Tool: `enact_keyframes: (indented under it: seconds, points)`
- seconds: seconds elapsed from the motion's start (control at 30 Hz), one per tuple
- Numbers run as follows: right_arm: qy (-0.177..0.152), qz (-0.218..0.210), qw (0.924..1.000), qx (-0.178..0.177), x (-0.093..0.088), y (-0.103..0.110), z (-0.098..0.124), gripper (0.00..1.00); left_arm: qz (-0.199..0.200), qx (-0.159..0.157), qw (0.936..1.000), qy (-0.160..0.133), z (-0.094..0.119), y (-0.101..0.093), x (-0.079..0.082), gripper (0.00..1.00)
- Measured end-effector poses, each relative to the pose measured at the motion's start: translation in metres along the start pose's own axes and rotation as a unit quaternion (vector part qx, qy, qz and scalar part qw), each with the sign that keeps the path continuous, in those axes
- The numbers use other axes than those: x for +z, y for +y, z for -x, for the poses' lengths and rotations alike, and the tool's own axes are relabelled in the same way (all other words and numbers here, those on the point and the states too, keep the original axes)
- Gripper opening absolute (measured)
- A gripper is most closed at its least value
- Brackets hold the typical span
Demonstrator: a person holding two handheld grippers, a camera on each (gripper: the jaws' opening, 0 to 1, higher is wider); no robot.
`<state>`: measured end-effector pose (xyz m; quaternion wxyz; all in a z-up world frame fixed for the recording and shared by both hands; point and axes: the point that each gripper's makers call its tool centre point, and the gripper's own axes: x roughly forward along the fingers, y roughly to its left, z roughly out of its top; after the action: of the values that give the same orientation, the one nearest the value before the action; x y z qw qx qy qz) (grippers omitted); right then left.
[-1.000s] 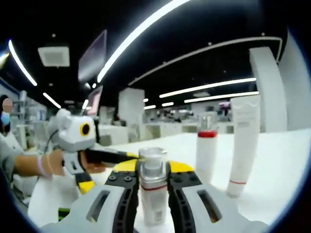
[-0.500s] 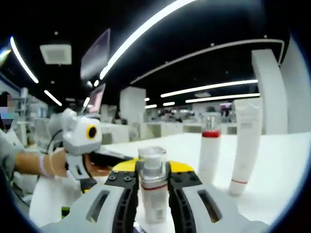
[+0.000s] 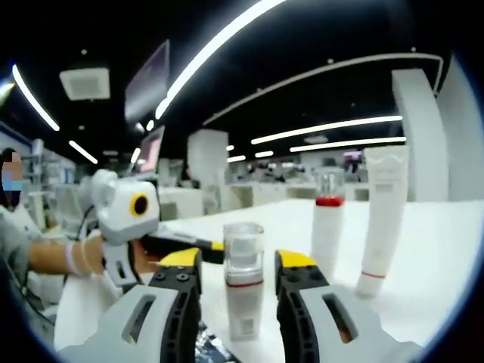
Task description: Arrange the skincare products in the storage area until every visible bottle or jar stands upright without overlapping.
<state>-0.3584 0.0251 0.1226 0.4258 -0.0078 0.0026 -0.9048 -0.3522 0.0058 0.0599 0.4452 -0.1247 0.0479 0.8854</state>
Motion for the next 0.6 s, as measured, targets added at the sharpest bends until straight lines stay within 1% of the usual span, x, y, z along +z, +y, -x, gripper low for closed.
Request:
enact_keyframes:
  seconds: [0.13, 0.2, 0.23, 0.33, 0.43, 0.47, 0.53, 0.6]
  points:
    - [-0.036, 0.006, 0.9989, -0.030, 0.016, -0.017, 0.016, 0.40, -0.007, -0.009, 0.9999, 0.002, 0.000, -0.003, 0.000, 0.95]
    - [-0.043, 0.006, 0.9984, -0.038, 0.020, -0.024, 0.023, 0.43, -0.007, -0.011, 0.9999, 0.001, 0.001, -0.004, 0.000, 0.95]
    - [-0.047, 0.004, 0.9979, -0.045, 0.023, -0.032, 0.030, 0.44, -0.008, -0.011, 0.9999, 0.001, 0.002, -0.005, 0.000, 0.95]
    - [-0.044, -0.003, 0.9974, -0.056, 0.025, -0.047, 0.043, 0.45, -0.008, -0.014, 0.9999, 0.002, 0.004, -0.007, -0.002, 0.95]
    - [-0.035, -0.009, 0.9969, -0.069, 0.020, -0.067, 0.059, 0.46, -0.007, -0.020, 0.9998, 0.002, 0.005, -0.010, -0.002, 0.94]
    - [-0.024, -0.011, 0.9971, -0.071, 0.016, -0.071, 0.062, 0.47, -0.005, -0.021, 0.9998, 0.000, 0.005, -0.010, -0.002, 0.94]
    - [0.008, -0.013, 0.9975, -0.069, 0.001, -0.079, 0.070, 0.49, -0.003, -0.022, 0.9997, 0.000, 0.004, -0.011, -0.002, 0.94]
    - [0.021, -0.012, 0.9974, -0.068, -0.006, -0.081, 0.074, 0.49, -0.004, -0.023, 0.9997, 0.000, 0.004, -0.011, -0.002, 0.94]
